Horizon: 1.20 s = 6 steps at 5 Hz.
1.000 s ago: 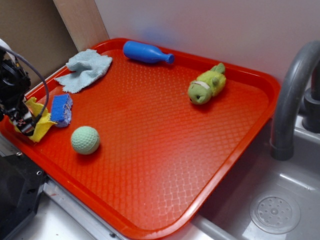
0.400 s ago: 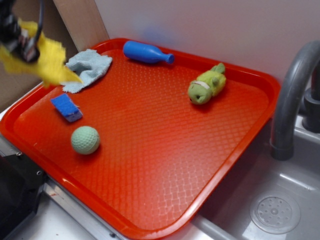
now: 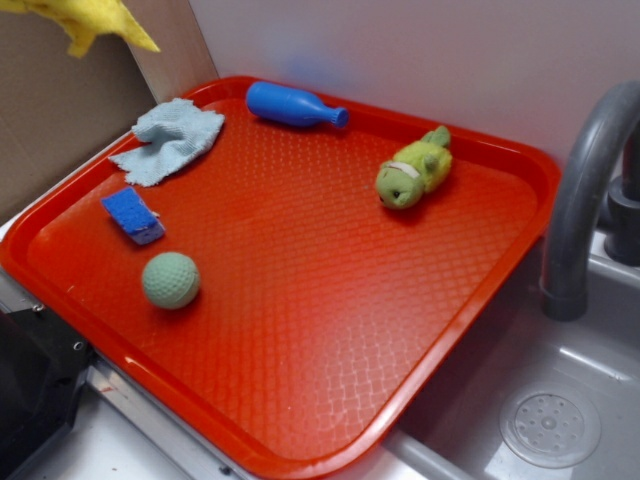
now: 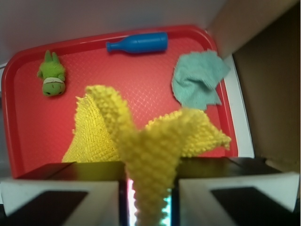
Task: Grab the yellow cloth.
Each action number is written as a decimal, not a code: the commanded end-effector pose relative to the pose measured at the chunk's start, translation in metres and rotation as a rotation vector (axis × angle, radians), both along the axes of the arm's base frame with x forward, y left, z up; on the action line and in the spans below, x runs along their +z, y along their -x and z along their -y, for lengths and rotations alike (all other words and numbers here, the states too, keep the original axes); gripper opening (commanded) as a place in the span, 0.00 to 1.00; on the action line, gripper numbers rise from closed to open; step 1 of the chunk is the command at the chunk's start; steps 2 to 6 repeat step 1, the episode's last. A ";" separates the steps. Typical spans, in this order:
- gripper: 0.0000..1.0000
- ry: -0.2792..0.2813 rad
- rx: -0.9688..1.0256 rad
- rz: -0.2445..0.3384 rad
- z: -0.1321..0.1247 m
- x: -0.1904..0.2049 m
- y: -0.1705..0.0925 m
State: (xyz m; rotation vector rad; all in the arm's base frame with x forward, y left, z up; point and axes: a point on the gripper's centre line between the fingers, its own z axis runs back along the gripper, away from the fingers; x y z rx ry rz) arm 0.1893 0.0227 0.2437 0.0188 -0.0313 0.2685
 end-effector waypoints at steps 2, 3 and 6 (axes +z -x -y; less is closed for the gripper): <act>0.00 0.027 -0.015 0.057 -0.004 -0.009 -0.005; 0.00 0.027 -0.015 0.057 -0.004 -0.009 -0.005; 0.00 0.027 -0.015 0.057 -0.004 -0.009 -0.005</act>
